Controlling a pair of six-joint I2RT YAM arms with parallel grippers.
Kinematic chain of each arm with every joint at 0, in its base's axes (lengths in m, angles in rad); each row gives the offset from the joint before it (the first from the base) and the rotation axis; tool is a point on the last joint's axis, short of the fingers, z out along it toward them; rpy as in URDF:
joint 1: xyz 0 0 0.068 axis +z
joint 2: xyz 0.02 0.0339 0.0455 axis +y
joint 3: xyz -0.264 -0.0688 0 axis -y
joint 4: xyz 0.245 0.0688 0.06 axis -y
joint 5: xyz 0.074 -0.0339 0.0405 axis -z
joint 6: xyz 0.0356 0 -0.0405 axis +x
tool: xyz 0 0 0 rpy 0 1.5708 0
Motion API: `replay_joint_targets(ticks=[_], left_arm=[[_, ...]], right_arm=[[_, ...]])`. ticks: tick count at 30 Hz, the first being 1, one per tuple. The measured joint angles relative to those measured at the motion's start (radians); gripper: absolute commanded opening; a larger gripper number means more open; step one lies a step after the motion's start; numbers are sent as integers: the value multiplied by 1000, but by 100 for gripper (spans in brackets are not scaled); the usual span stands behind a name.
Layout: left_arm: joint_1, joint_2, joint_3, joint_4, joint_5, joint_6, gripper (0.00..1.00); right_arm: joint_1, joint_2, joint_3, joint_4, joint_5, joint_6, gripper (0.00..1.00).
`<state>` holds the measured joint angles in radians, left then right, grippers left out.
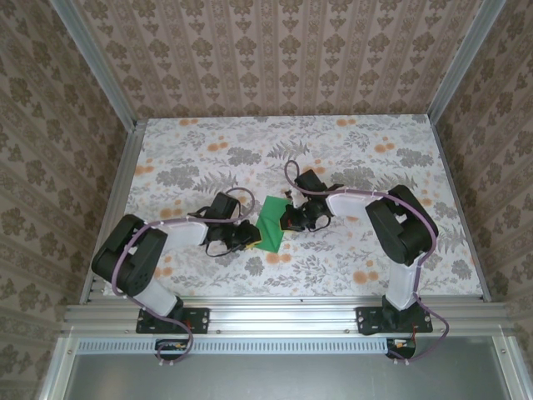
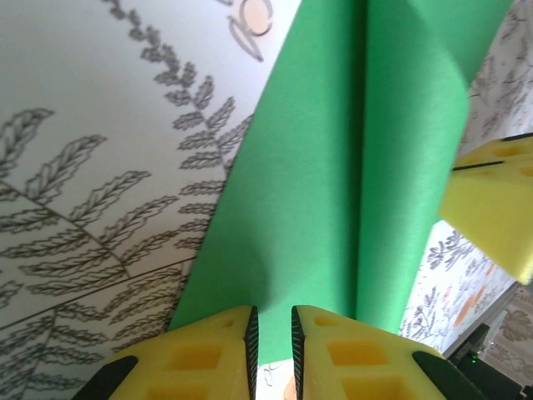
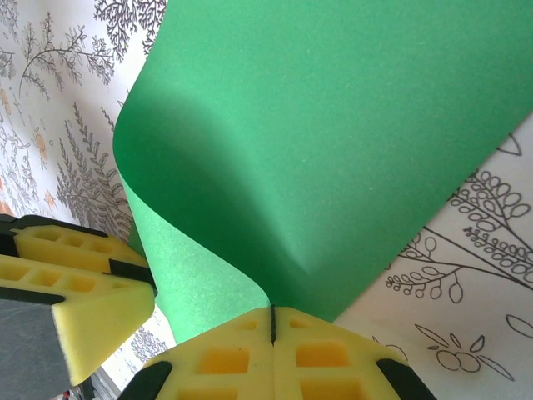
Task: Fold a paper plane with a square sheet of paper (pick it up from the middle)
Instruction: Fold the triangle a second time at the center of the table.
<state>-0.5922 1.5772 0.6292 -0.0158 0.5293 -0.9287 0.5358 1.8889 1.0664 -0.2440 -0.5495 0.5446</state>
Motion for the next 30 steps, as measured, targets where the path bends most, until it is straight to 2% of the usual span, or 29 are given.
replay_joint_targets(ticks=[30], left_arm=[[0,11,23,-38,1,36,17]], right_arm=[[0,40,48,-53,45,-52,8]])
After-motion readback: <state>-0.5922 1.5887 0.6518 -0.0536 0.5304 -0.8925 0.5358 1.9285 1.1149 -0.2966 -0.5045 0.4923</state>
